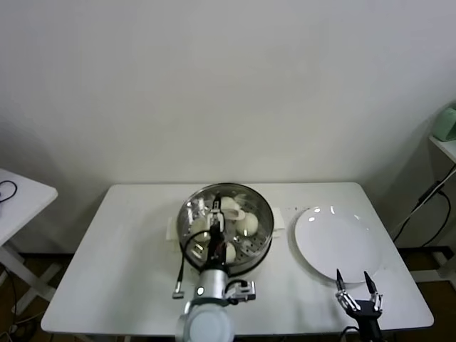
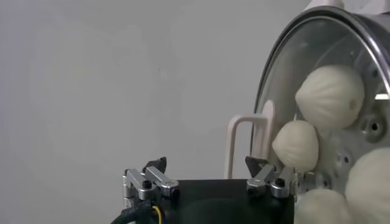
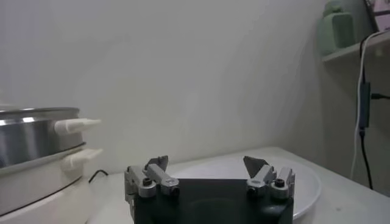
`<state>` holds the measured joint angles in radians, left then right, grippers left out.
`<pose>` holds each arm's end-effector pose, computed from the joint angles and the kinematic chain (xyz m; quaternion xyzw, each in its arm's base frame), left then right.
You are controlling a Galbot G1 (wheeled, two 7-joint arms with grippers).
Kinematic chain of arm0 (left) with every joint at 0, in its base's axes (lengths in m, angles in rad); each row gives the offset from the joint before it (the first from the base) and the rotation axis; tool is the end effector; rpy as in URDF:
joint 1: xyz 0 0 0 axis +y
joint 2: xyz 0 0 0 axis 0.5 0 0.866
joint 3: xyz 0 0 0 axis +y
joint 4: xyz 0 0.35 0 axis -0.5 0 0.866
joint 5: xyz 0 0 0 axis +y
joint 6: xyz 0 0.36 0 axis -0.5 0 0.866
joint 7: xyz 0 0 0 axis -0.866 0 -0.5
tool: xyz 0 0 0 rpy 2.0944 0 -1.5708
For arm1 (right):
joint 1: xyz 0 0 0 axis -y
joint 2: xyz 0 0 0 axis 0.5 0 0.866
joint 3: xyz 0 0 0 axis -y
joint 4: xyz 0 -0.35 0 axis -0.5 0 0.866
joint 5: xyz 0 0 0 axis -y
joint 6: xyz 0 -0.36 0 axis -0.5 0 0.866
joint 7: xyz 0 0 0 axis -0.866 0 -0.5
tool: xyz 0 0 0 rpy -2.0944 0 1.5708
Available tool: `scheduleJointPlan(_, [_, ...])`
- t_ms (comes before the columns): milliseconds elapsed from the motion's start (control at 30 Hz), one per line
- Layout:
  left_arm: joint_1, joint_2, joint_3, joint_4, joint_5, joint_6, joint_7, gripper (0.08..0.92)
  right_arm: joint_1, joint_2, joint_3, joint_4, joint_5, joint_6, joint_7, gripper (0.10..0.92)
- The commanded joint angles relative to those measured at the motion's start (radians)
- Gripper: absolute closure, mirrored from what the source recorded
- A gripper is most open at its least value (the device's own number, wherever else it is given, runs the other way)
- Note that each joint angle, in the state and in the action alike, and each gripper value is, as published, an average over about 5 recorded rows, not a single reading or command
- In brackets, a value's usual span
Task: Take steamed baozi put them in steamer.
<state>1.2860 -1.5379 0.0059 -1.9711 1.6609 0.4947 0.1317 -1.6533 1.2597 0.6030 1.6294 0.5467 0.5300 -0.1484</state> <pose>0.2271 -0.1605 -0.2767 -0.0013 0.7370 0.6758 0.0140 0.1210 -0.1278 -0.4543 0.0089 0.9963 0.0845 0.0116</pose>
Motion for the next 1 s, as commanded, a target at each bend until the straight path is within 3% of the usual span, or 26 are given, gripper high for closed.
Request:
scheduleJointPlan(33, [0.106,0.097,-0.021,-0.223,-0.087,-0.011,-0.023,0.177,0.000,0.004,0.001,-0.003,-0.004,-0.002,-0.001,0.203])
scheduleJointPlan(267, [0.162,0.151,-0.112,-0.253,-0.492,-0.100,-0.240,0.177,-0.001,0.007,-0.001,-0.013,-0.018,-0.007,0.009,0.203])
scheduleJointPlan(500, [0.172,0.197,-0.342,-0.256,-1.145,-0.254,-0.339,0.177,-0.007,0.001,0.006,-0.014,-0.025,-0.011,0.018,0.203])
scheduleJointPlan(600, [0.180,0.193,-0.467,-0.255,-1.494,-0.266,-0.281,0.177,-0.006,0.000,0.010,-0.017,-0.027,-0.010,0.022,0.203])
scheduleJointPlan(733, [0.206,0.189,-0.642,-0.218,-1.872,-0.290,-0.113,0.177,-0.007,0.000,0.011,-0.015,-0.039,-0.008,0.021,0.203])
scheduleJointPlan(833, [0.231,0.186,-0.726,-0.155,-1.970,-0.360,-0.029,0.177,-0.009,-0.001,0.012,-0.010,-0.056,-0.011,0.019,0.203])
scheduleJointPlan(1000, [0.286,0.164,-0.780,-0.060,-2.017,-0.491,0.000,0.177,-0.007,0.003,0.013,-0.005,-0.065,-0.011,0.021,0.203])
